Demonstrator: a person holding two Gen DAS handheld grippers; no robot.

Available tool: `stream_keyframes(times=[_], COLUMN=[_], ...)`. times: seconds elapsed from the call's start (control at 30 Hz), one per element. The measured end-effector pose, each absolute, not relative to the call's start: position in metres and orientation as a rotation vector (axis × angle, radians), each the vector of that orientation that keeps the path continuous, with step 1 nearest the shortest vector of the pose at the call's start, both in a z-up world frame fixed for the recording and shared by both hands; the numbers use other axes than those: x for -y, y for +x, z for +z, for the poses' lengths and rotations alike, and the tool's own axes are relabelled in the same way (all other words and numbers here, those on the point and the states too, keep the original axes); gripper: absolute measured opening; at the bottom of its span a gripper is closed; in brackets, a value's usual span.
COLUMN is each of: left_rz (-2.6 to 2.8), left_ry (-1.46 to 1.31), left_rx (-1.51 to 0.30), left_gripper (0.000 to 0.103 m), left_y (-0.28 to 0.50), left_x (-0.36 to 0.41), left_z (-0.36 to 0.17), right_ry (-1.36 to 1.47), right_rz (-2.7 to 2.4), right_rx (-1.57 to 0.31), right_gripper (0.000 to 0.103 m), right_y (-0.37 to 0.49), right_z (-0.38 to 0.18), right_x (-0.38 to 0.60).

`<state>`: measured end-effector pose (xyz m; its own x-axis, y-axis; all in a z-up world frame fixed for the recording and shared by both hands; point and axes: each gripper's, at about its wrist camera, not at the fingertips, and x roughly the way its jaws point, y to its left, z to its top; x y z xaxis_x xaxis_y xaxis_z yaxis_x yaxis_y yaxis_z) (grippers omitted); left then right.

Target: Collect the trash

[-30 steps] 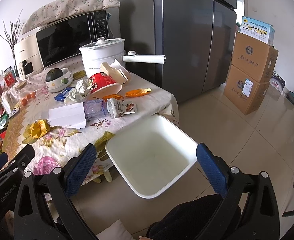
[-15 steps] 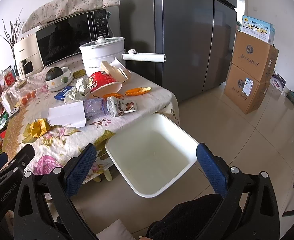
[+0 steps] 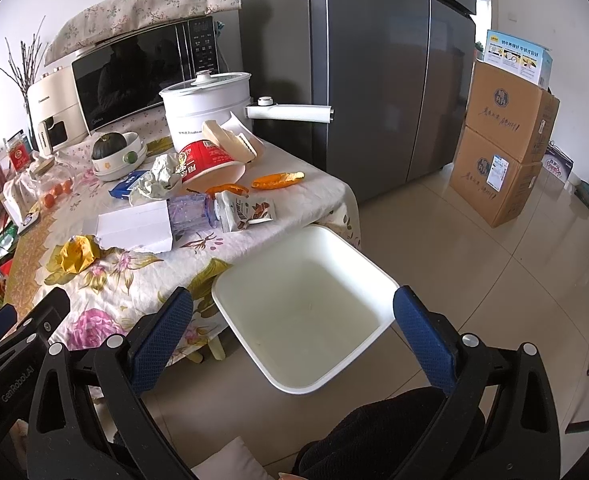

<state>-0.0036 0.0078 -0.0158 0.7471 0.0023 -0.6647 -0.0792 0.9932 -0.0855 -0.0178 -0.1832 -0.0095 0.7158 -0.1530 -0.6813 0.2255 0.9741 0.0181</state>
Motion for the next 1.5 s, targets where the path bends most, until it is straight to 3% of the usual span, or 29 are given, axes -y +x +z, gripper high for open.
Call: stream_keyframes(times=[1.5], left_rz=[0.124], left_ry=[-0.129], left_rx=[-0.745], left_gripper=[0.092], left_y=[0.007], left_x=[-0.032], left_z=[-0.010], right_ry=[0.180], right_rz=[-0.157], right_rx=[-0.775], right_gripper=[0.096], right_y=[-0.008], right_z=[-0.015], right_x=[0.191])
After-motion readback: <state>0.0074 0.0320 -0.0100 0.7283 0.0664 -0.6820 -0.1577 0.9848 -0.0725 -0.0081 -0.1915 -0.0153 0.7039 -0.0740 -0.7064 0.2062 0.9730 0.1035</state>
